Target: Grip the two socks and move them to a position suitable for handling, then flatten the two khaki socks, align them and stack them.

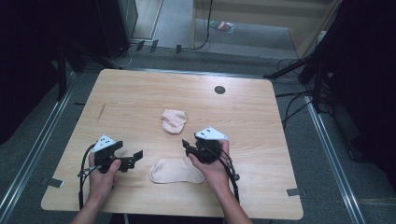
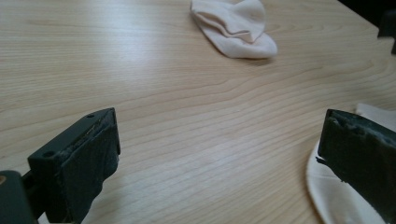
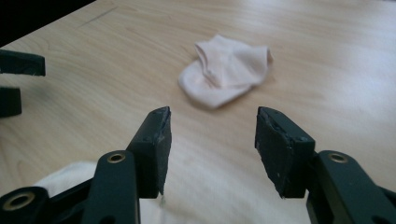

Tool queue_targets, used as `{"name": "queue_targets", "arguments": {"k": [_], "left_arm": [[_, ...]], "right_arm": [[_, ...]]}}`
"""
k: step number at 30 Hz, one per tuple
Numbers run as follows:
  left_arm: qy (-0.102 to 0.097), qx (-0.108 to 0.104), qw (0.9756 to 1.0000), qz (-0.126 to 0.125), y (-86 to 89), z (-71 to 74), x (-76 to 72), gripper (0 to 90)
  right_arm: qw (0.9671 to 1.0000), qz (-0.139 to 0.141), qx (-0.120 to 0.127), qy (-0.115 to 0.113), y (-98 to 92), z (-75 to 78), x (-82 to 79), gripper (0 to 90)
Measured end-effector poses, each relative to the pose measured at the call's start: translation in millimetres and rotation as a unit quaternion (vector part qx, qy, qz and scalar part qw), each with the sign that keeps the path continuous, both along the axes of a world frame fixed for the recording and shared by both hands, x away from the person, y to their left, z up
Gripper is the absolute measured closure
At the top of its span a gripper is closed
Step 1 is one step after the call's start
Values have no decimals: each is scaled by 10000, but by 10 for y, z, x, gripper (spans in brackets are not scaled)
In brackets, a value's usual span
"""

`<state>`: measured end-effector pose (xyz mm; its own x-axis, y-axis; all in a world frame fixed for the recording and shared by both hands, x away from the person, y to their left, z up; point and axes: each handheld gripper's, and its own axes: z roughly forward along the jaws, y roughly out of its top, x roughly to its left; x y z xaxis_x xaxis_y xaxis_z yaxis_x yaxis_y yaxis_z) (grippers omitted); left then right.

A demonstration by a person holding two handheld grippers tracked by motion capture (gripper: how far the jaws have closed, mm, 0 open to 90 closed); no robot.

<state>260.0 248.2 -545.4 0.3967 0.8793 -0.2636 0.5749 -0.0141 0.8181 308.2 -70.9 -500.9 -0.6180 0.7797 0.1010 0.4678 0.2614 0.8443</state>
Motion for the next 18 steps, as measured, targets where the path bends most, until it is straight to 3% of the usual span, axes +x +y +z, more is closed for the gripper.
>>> {"name": "queue_targets", "arguments": {"k": [1,2,4,5,6,7,12,14,15,18], "left_arm": [[32,64,10000,47,-8,-13,10,0],[32,64,10000,47,-8,-13,10,0],[27,83,9999,56,-15,-16,10,0],[59,101,9999,16,-18,-26,15,0],[59,101,9999,16,-18,-26,15,0],[70,111,9999,34,-24,-35,22,0],[80,141,9999,-14,-36,-42,24,0],[95,130,9999,-22,-34,-44,26,0],[109,103,9999,-11,-32,-45,29,0],[120,97,9999,-17,-31,-47,30,0]], "right_arm": [[9998,158,-108,52,94,3,158,502],[9998,158,-108,52,94,3,158,502],[9992,272,-309,-13,179,-19,318,502],[9981,404,-456,36,251,-58,477,483],[9981,404,-456,36,251,-58,477,483],[9973,497,-534,98,320,-119,637,467],[9966,634,-445,272,422,-208,834,429],[9955,740,-505,308,502,-237,891,414],[9940,809,-676,302,592,-262,935,404],[9929,814,-792,364,676,-307,1009,418]]}}
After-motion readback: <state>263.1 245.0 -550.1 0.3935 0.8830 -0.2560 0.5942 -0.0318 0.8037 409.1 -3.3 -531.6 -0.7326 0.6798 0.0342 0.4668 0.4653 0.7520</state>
